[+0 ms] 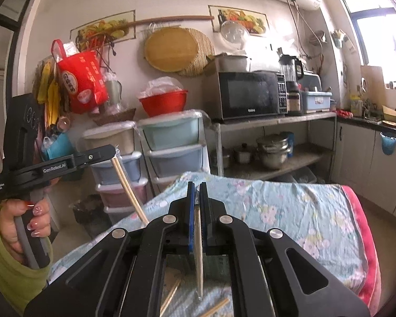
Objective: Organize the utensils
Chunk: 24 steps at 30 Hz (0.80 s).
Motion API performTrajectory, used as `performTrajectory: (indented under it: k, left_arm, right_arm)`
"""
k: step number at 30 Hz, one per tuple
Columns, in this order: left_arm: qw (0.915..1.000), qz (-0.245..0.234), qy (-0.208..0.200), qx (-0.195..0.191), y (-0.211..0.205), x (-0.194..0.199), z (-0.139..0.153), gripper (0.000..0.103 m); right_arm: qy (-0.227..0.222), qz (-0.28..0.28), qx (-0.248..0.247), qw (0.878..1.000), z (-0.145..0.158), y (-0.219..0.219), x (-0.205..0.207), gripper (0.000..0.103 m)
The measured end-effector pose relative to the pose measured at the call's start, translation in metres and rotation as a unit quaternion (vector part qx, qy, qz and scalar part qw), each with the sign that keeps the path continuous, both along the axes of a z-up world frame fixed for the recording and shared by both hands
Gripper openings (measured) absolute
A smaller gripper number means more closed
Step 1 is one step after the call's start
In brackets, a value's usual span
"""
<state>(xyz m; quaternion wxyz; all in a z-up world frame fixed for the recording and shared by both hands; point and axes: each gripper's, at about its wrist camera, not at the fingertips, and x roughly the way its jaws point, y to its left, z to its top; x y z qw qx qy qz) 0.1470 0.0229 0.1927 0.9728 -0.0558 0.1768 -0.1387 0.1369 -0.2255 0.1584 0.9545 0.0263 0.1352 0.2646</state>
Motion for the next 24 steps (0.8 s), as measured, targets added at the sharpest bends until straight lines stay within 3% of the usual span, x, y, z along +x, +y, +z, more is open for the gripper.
performTrajectory:
  k: [12,17,24]
  left_arm:
    - [0.9992,-0.01,-0.039,0.007,-0.014,0.014,0.028,0.003]
    - [0.9993,-0.008,-0.037,0.006,-0.016,0.033,0.029,0.003]
    - [0.9999,-0.003,-0.016,-0.005,-0.014,0.058,0.015,0.003]
  right_arm:
    - [-0.038,-0.003,0.016,0.999,0.037,0.007,0.022,0.004]
    - [-0.053,-0.007,0.015,0.998,0.048,0.011,0.033,0.004]
    - [-0.042,-0.018,0.012,0.999,0.04,0.016,0.056,0.004]
